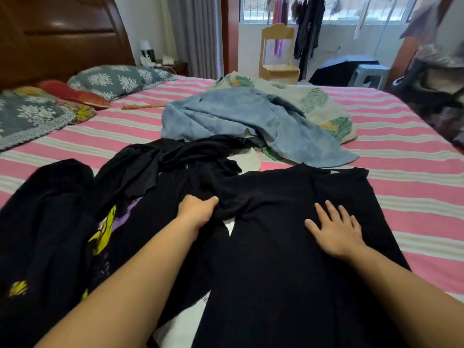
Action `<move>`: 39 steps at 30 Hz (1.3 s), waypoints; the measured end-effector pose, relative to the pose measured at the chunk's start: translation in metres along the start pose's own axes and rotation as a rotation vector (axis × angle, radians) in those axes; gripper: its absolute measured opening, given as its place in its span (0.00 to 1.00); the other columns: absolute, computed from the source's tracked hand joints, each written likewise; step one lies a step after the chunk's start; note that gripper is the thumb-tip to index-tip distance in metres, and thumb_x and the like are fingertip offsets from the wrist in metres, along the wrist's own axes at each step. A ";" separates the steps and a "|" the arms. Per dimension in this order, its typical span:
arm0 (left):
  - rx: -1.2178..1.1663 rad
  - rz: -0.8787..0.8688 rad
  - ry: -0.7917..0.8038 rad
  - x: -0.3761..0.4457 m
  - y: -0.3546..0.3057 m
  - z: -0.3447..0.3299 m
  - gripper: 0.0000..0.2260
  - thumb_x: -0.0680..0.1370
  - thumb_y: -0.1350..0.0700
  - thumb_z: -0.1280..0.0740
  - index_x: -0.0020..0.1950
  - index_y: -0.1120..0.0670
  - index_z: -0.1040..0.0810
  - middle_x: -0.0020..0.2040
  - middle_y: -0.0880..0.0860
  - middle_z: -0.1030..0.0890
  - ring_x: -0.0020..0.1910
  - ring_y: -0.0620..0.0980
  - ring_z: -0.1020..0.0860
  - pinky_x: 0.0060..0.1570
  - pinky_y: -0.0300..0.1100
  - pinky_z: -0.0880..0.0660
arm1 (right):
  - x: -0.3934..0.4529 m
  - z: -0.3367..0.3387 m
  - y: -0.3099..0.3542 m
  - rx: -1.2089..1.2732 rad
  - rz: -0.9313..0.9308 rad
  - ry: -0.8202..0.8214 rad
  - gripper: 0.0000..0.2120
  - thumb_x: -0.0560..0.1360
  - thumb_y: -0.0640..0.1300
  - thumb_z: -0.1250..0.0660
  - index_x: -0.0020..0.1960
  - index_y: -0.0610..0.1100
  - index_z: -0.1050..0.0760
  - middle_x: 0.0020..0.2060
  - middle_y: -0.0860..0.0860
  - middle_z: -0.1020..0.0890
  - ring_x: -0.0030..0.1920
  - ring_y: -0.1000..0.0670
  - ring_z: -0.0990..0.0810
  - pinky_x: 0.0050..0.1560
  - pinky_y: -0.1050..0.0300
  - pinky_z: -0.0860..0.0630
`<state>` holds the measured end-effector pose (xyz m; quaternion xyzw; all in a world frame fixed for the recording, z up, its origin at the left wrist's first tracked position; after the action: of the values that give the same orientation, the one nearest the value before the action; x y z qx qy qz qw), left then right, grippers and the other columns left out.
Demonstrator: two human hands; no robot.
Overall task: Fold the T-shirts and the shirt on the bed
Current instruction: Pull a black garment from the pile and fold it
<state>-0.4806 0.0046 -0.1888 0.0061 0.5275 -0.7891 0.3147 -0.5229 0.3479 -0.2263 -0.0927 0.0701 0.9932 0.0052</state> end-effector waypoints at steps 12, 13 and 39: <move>-0.086 -0.316 -0.271 -0.048 0.022 0.024 0.09 0.77 0.58 0.35 0.39 0.55 0.33 0.34 0.51 0.29 0.33 0.49 0.31 0.34 0.46 0.33 | 0.002 0.000 0.000 -0.014 -0.017 0.009 0.34 0.80 0.69 0.56 0.82 0.57 0.55 0.82 0.54 0.56 0.81 0.46 0.59 0.79 0.44 0.58; -0.098 -0.257 -0.189 -0.044 0.032 0.020 0.09 0.76 0.55 0.33 0.40 0.54 0.31 0.35 0.50 0.26 0.34 0.49 0.28 0.36 0.47 0.30 | 0.003 -0.001 0.001 -0.014 -0.021 0.018 0.34 0.80 0.69 0.56 0.82 0.58 0.55 0.82 0.54 0.56 0.81 0.46 0.58 0.79 0.44 0.58; -0.458 -0.344 0.158 -0.033 0.063 0.001 0.28 0.81 0.52 0.31 0.79 0.42 0.37 0.50 0.49 0.17 0.47 0.41 0.17 0.60 0.44 0.23 | 0.018 0.133 0.263 0.093 0.785 -0.026 0.11 0.68 0.31 0.36 0.43 0.46 0.26 0.34 0.52 0.24 0.35 0.50 0.25 0.37 0.57 0.30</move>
<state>-0.4220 0.0042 -0.2291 -0.0931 0.7079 -0.6884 0.1277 -0.5713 0.1060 -0.0634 -0.0457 0.1449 0.9166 -0.3699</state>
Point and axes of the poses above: each hand's wrist, its own x-axis towards the middle knuckle, its own z-axis out of the back of the hand, y = z × x, the point moved 3 cm from there along x, towards the middle knuckle
